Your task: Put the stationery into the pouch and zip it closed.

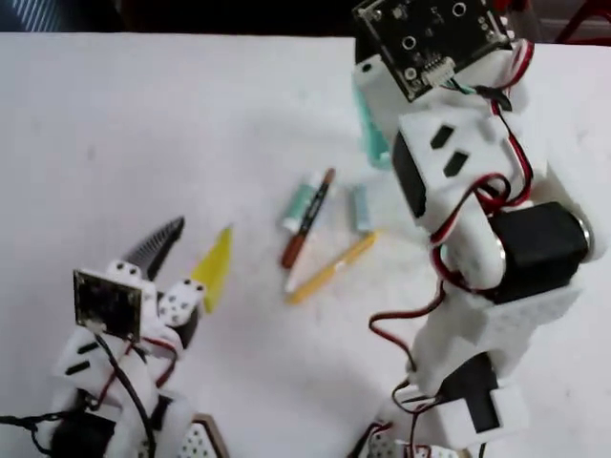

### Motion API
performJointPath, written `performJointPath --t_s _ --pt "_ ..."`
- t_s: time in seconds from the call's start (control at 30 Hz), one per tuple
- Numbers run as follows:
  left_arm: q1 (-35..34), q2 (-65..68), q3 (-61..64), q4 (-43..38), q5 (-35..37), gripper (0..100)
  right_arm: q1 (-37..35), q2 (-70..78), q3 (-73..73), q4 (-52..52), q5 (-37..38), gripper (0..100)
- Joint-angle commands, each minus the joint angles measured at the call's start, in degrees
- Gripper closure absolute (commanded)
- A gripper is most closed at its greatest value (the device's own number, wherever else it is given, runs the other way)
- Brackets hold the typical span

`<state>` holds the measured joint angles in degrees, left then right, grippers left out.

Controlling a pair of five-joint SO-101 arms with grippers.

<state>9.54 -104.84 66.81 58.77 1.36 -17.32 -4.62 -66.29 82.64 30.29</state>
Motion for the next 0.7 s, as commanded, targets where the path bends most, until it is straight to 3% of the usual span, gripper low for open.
performJointPath --t_s 0.0,0.13,0.33,0.67 --pt "0.7 0.3 -0.5 -3.9 -1.6 77 0.0 -2.3 -1.6 -1.9 -3.2 98.3" --pt "0.9 0.3 -0.9 -7.4 -4.2 77 -0.8 -4.6 -1.6 -3.0 -7.3 98.3" --pt "7.1 0.3 -6.3 -3.8 -5.5 77 -3.0 -5.1 -1.0 -2.8 -14.0 98.3" --pt "10.9 5.8 0.5 -5.5 -5.5 77 -3.4 -5.2 -1.4 -12.9 -14.3 98.3"
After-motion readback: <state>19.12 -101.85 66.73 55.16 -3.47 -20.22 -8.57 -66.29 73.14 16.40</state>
